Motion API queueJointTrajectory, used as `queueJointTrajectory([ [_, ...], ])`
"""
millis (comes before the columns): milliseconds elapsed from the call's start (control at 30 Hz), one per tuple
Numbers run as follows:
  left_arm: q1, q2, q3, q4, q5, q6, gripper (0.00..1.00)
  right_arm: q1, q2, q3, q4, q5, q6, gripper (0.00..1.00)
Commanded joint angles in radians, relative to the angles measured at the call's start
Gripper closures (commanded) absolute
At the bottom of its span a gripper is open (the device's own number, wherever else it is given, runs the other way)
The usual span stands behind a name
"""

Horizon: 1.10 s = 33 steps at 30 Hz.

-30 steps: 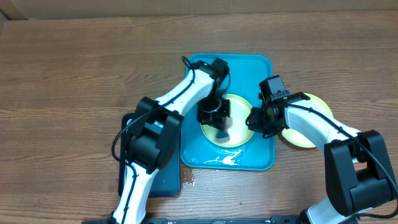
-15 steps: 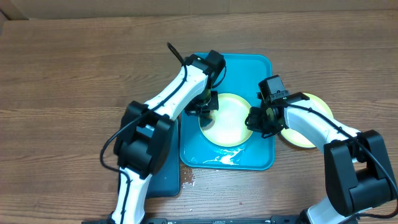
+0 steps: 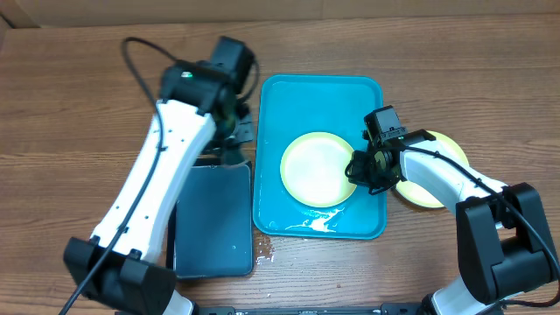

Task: Clean dirty plates on tray and stack at the side
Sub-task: 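Return the sponge to the black tray with the left gripper, then lift the yellow plate with the right gripper and tilt it over the black tray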

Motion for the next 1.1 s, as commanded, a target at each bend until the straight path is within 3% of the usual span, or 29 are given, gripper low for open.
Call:
queueJointTrajectory([
  [0, 0.026, 0.017, -0.148, 0.022, -0.070, 0.018, 0.96, -0.004, 0.029, -0.032, -0.026, 0.084, -0.018, 0.96],
  [200, 0.026, 0.017, -0.481, 0.270, -0.050, -0.021, 0.96, -0.004, 0.029, -0.032, -0.031, 0.084, -0.018, 0.96],
  [300, 0.026, 0.017, -0.552, 0.335, -0.027, -0.031, 0.95, -0.004, 0.028, -0.032, -0.037, 0.084, -0.019, 0.96],
  [367, 0.026, 0.014, -0.540, 0.321, -0.025, -0.034, 0.76, -0.005, 0.028, -0.029, -0.042, 0.084, -0.019, 0.96],
  [567, 0.037, -0.059, -0.385, 0.192, -0.032, -0.020, 0.00, 0.011, -0.026, 0.056, -0.129, 0.084, -0.033, 0.96],
  [800, 0.122, -0.211, -0.163, 0.085, -0.032, -0.002, 0.00, 0.133, -0.183, 0.207, -0.197, 0.163, -0.121, 0.96],
  [1067, 0.245, -0.393, 0.003, 0.054, -0.028, -0.003, 0.00, 0.410, -0.211, 0.347, -0.138, 0.358, -0.128, 0.96],
])
